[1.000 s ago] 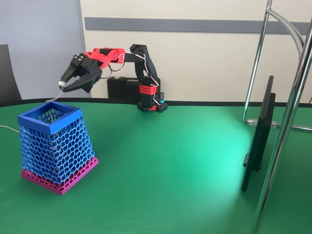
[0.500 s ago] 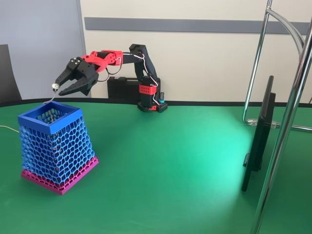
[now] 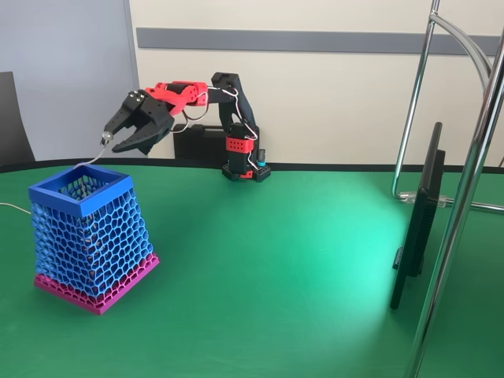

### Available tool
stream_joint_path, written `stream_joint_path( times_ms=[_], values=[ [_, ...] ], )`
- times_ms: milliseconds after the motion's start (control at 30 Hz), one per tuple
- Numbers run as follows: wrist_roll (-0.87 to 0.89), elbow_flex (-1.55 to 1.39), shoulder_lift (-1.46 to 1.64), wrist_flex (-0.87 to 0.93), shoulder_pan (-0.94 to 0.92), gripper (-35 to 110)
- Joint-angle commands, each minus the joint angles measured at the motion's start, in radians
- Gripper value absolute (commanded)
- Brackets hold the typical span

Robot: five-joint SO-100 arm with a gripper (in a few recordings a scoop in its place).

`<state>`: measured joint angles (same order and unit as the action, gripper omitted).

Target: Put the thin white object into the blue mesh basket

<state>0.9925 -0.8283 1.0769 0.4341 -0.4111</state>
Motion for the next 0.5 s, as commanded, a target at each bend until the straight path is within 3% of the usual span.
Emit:
stream_joint_path(
  times_ms=[0,467],
  values=[
    [0.006,0.04,0.005,-0.021,0.011,15],
    [0.02,-0.032,0.011,-0.071,-0.014,14]
  ],
)
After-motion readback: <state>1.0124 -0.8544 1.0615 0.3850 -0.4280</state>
